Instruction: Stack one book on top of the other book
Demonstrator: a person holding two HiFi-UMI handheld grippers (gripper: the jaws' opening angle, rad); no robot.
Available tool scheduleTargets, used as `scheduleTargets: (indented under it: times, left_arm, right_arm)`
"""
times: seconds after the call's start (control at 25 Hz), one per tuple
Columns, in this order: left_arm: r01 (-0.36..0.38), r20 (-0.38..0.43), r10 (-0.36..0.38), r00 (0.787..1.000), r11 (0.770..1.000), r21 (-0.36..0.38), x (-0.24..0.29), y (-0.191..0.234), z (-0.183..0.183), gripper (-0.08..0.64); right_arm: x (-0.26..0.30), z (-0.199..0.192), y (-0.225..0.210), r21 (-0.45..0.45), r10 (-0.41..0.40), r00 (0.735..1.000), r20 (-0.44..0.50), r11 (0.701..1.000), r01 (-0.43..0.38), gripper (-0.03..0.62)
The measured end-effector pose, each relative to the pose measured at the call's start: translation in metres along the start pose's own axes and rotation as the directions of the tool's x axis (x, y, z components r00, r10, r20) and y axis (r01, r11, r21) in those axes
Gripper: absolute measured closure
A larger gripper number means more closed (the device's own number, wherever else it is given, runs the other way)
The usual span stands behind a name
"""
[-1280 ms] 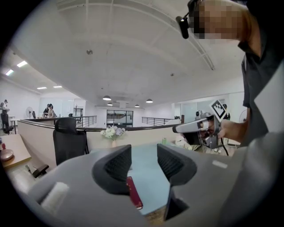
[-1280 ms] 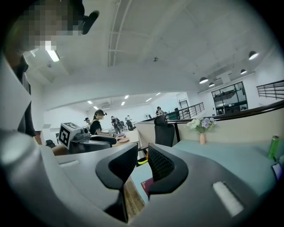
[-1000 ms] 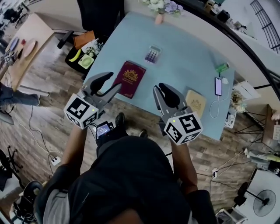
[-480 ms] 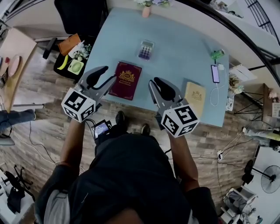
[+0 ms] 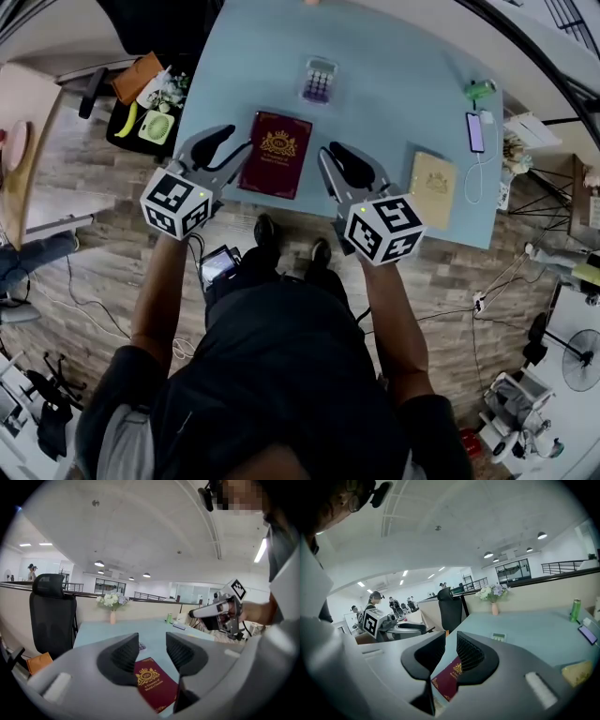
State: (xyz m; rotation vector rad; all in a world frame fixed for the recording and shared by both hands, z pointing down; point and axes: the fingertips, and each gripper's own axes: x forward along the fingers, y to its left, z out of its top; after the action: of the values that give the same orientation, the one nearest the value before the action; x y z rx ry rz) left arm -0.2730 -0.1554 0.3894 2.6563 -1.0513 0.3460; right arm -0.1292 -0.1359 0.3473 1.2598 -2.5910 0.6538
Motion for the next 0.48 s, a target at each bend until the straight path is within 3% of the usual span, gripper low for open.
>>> scheduleTargets:
  times: [0.48]
  left_arm:
    - [-0.006,-0.142,-0.005,0.99,0.997,-0.076,0.025,0.035,-0.078,0.337]
  right_arm:
    - [0.054,-0.065,-0.027,0.094,-0.027,0.993,-0.117,0.995,0.038,0.52]
